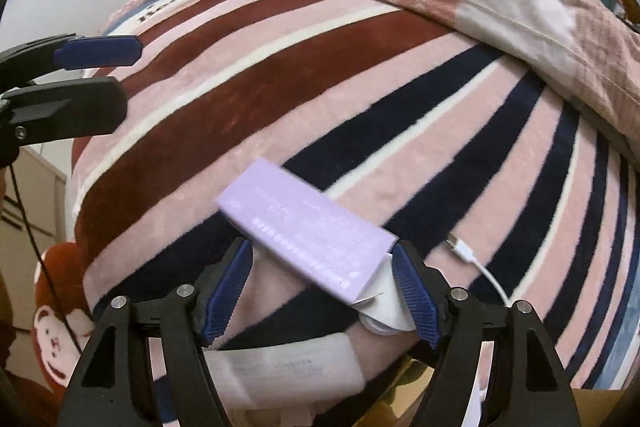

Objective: Organize rigid objects
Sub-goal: 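Grasp the lavender box with the right gripper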

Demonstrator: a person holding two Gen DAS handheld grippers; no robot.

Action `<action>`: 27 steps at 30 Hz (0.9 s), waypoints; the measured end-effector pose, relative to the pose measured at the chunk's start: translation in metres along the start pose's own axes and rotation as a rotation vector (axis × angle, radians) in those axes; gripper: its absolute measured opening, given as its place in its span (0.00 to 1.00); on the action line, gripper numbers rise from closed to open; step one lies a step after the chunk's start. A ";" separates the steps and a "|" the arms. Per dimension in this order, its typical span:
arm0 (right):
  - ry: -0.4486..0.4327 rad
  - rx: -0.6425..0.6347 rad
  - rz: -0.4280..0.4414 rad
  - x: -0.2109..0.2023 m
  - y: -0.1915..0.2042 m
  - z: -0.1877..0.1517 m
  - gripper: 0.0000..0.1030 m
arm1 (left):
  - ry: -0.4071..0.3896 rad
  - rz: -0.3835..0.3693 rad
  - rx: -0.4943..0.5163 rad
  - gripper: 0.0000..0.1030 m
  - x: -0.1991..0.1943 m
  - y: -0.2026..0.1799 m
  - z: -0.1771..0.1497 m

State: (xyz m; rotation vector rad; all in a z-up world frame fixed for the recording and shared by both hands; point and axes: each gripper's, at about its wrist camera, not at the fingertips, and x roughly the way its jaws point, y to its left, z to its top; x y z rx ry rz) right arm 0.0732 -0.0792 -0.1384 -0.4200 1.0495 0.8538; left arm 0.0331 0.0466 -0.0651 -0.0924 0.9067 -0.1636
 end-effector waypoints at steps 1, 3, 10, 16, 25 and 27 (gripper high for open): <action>0.003 -0.005 0.026 0.000 0.003 0.001 0.68 | 0.001 0.001 -0.002 0.68 0.000 0.000 0.000; 0.005 -0.015 0.075 -0.002 0.007 0.000 0.68 | 0.002 0.000 -0.007 0.68 -0.001 0.002 -0.001; 0.050 -0.054 0.254 0.001 0.028 -0.002 0.67 | 0.002 0.012 -0.005 0.68 -0.002 0.002 -0.004; 0.040 -0.108 0.181 0.015 0.032 0.001 0.46 | 0.006 0.022 -0.008 0.68 -0.003 0.004 -0.005; 0.003 -0.105 0.149 -0.002 0.030 0.002 0.04 | -0.002 0.025 -0.043 0.68 -0.011 0.012 -0.009; 0.026 -0.051 0.178 -0.007 0.030 0.001 0.04 | -0.008 0.026 -0.051 0.68 -0.015 0.015 -0.011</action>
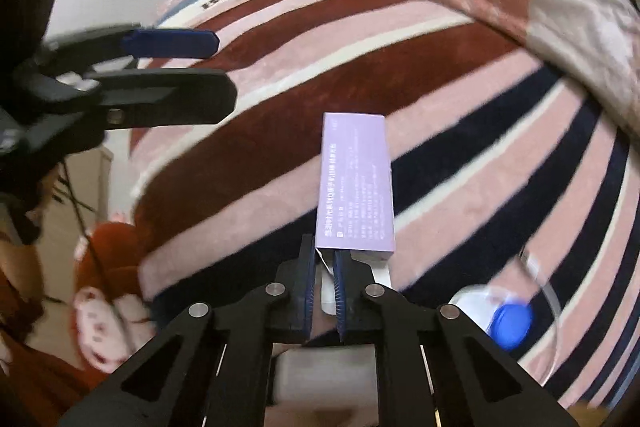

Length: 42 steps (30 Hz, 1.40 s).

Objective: Organize rigid objects
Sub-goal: 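Grasp the lavender box with the right gripper, then carry the lavender box into the cardboard box and release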

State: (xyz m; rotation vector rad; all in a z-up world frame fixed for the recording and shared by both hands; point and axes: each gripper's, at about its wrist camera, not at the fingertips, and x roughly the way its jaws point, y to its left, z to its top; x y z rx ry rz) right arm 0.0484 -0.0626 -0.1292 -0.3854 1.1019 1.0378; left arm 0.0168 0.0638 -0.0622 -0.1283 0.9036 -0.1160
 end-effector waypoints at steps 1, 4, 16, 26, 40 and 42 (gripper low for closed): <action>0.005 0.046 0.038 -0.003 0.003 -0.002 0.04 | -0.002 0.001 -0.007 0.68 -0.002 0.002 -0.001; 0.024 0.047 0.076 -0.008 0.014 -0.008 0.07 | 0.000 0.002 -0.027 0.68 -0.004 0.009 -0.004; 0.082 -0.005 -0.108 -0.007 0.023 -0.015 0.57 | 0.027 0.040 -0.042 0.68 -0.002 0.024 -0.016; 0.035 -0.022 -0.180 0.014 -0.003 -0.004 0.57 | 0.039 0.036 -0.057 0.68 0.003 0.027 -0.017; -0.100 -0.073 -0.099 -0.057 0.028 -0.004 0.31 | -0.008 -0.238 0.003 0.68 -0.024 -0.038 0.023; -0.142 -0.079 -0.090 -0.085 0.033 -0.007 0.31 | -0.024 -0.291 0.032 0.68 -0.031 -0.061 0.033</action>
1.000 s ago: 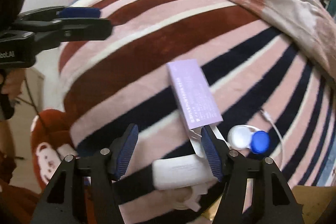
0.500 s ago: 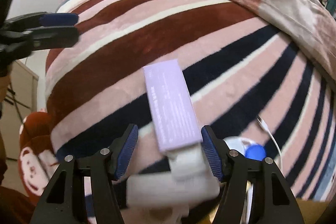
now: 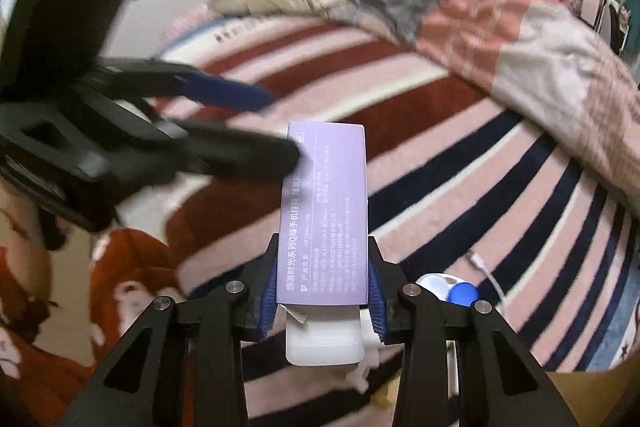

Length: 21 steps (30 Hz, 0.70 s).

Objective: Organize rigid objects
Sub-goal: 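Carry the lavender box into the cardboard box and release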

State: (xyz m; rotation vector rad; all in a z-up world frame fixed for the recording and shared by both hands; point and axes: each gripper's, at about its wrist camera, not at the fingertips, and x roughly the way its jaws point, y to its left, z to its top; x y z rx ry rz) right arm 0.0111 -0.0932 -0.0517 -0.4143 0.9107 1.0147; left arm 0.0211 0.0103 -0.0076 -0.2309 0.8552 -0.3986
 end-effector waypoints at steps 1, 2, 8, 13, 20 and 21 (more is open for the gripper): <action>-0.013 -0.001 -0.003 -0.009 0.000 -0.001 0.31 | -0.007 -0.026 0.017 0.68 0.000 -0.012 0.006; -0.036 -0.001 -0.010 -0.025 -0.002 -0.002 0.31 | -0.012 -0.048 0.030 0.68 0.001 -0.022 0.012; -0.115 0.040 -0.066 -0.099 -0.026 -0.023 0.31 | 0.006 -0.214 0.107 0.47 0.023 -0.096 0.048; -0.142 0.124 -0.130 -0.148 -0.059 -0.062 0.31 | 0.067 -0.291 0.182 0.47 0.062 -0.161 0.065; -0.053 0.270 -0.184 -0.178 -0.112 -0.117 0.31 | 0.210 -0.299 0.252 0.47 0.130 -0.226 0.063; -0.029 0.289 -0.182 -0.177 -0.120 -0.124 0.31 | 0.230 -0.280 0.261 0.47 0.137 -0.232 0.060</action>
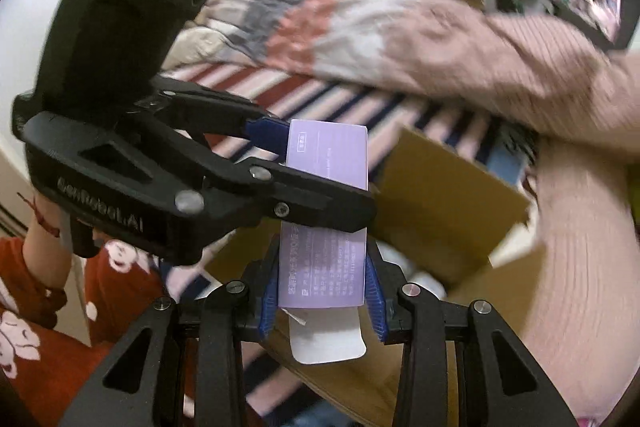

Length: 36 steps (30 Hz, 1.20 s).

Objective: Organize rigid objects
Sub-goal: 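Carry the lavender box into the cardboard box and release, then grasp the white power bank with the right gripper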

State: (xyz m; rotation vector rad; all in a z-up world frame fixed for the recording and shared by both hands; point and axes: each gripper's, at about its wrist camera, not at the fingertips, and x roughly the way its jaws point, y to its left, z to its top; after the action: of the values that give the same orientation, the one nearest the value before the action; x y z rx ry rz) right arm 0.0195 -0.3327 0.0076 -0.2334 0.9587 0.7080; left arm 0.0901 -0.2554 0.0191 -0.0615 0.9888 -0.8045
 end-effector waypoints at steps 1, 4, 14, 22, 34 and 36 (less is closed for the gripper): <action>0.014 0.008 0.000 0.002 -0.005 -0.002 0.31 | 0.018 0.018 0.009 0.47 0.006 -0.004 0.000; 0.067 0.047 0.009 0.012 -0.019 -0.009 0.32 | 0.061 0.050 0.012 0.50 0.018 -0.008 -0.001; 0.008 0.022 -0.050 0.010 -0.003 -0.007 0.41 | -0.046 0.209 -0.006 0.68 -0.057 0.012 -0.023; -0.137 -0.096 0.141 0.017 0.082 0.035 0.41 | -0.150 0.444 -0.073 0.72 -0.148 0.076 -0.085; 0.161 -0.125 0.178 0.175 0.166 0.031 0.74 | -0.147 0.501 -0.211 0.75 -0.167 0.170 -0.191; 0.200 -0.058 0.189 0.191 0.159 0.024 0.74 | -0.136 0.505 -0.227 0.75 -0.165 0.178 -0.198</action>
State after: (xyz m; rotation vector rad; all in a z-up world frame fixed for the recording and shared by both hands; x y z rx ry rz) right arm 0.0045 -0.1154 -0.1152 -0.2705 1.1623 0.8985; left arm -0.0066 0.0357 -0.0459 -0.0576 0.9091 -0.2210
